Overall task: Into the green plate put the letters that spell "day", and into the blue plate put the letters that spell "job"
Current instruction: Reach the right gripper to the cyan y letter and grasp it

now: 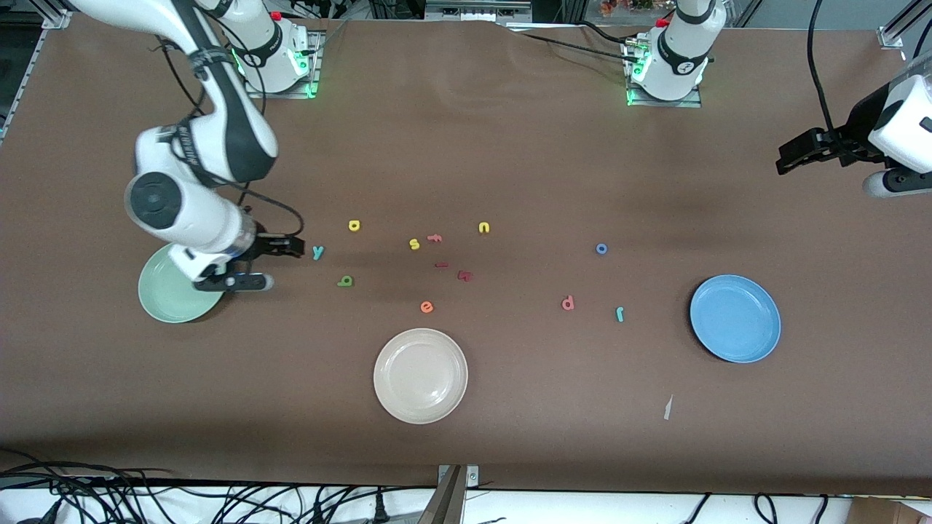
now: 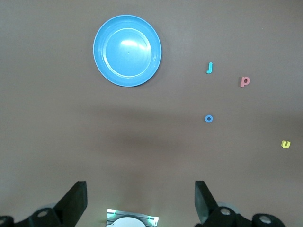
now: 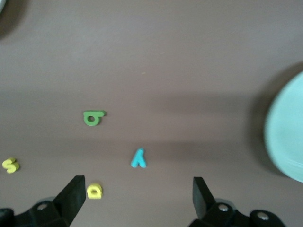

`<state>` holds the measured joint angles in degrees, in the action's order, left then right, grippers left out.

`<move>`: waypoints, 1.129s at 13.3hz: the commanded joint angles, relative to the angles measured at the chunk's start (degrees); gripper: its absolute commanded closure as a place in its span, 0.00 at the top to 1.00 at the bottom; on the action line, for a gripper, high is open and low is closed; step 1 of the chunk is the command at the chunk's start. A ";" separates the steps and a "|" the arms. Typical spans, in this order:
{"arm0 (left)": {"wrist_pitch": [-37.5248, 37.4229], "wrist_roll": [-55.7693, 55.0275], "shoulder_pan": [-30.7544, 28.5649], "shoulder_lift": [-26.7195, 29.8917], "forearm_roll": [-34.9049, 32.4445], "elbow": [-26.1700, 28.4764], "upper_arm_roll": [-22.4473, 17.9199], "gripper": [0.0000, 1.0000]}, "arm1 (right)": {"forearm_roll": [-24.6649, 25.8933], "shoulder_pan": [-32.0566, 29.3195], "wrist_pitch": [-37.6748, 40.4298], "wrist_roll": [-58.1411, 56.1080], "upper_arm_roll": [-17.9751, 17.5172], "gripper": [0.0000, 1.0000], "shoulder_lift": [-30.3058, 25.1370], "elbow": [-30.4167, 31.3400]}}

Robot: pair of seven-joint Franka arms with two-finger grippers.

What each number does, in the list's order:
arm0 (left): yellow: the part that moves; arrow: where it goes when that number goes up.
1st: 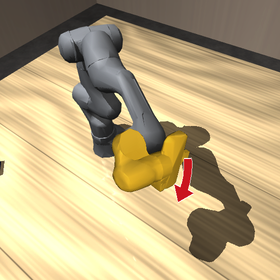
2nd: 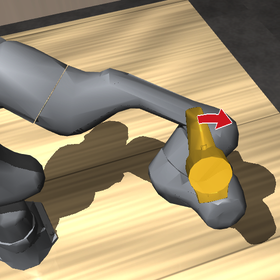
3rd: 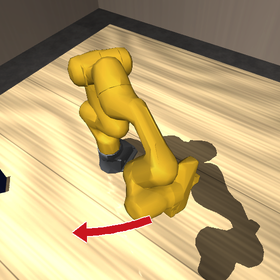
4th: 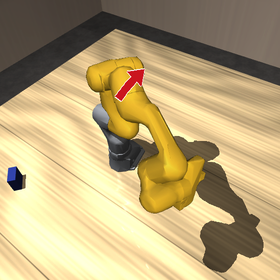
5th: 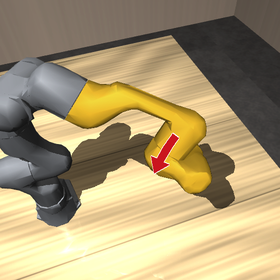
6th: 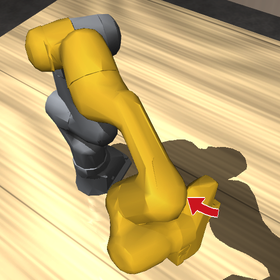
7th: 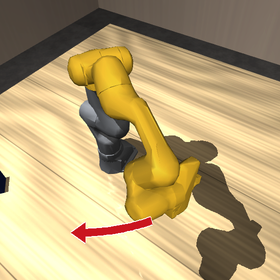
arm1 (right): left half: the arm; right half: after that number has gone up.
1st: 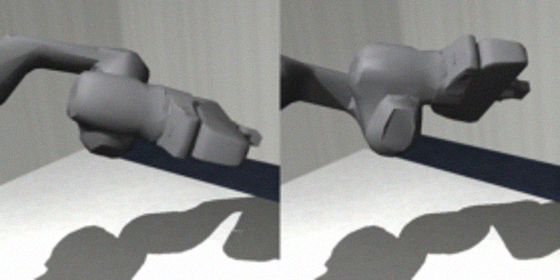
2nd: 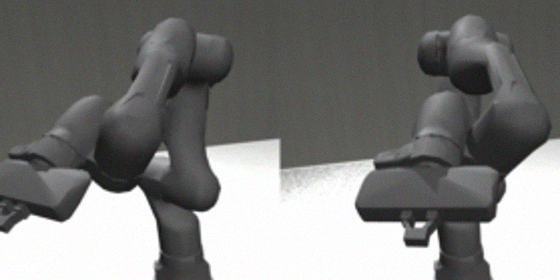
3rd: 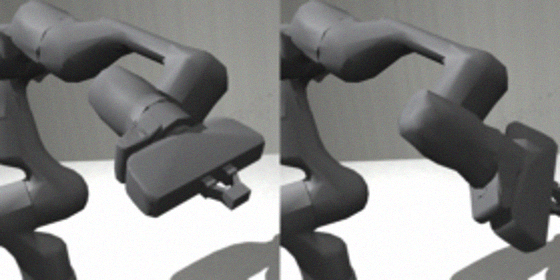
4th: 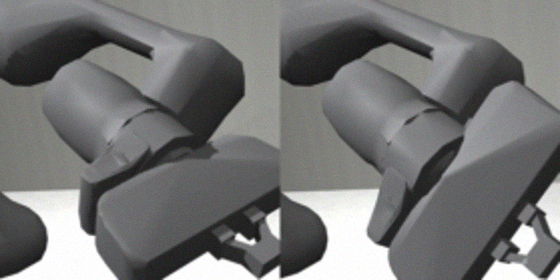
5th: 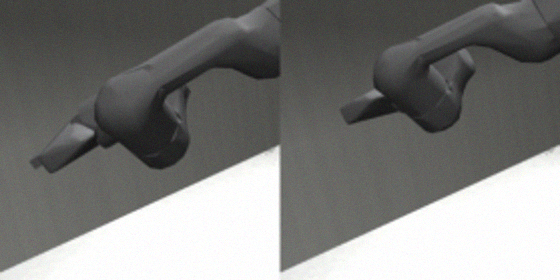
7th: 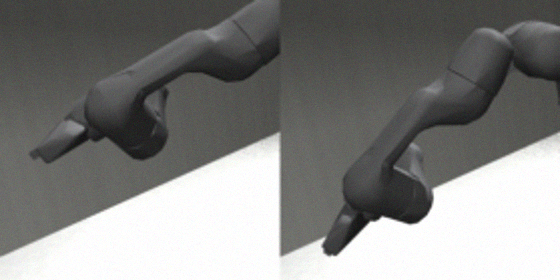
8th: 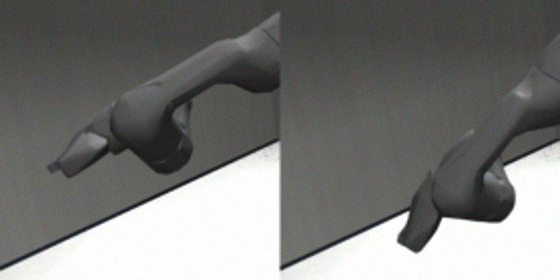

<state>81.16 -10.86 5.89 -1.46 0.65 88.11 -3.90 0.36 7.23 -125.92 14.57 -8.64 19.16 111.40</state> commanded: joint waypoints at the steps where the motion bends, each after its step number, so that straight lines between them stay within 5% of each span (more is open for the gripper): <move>1: -0.74 0.93 -0.27 -0.73 -0.48 -1.71 0.12 1.00 | -0.19 -0.64 -14.93 1.42 -0.94 1.00 -2.03 12.41; 11: -0.56 1.11 0.09 -1.08 -0.30 -1.80 0.12 1.00 | 0.16 1.03 -19.19 7.57 -0.86 0.99 7.81 10.33; 13: -0.56 1.11 0.35 -1.44 -0.30 -2.06 0.12 1.00 | 0.25 1.38 -19.10 7.92 -0.86 0.93 8.87 9.62; 15: 0.05 1.19 -0.52 -2.05 -0.30 -2.06 1.00 1.00 | 0.34 1.47 -19.10 8.19 -0.86 0.73 9.31 9.45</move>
<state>81.28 -10.83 6.08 -1.91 0.65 88.09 -3.70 0.37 8.29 -144.99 21.49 -9.42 27.27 122.18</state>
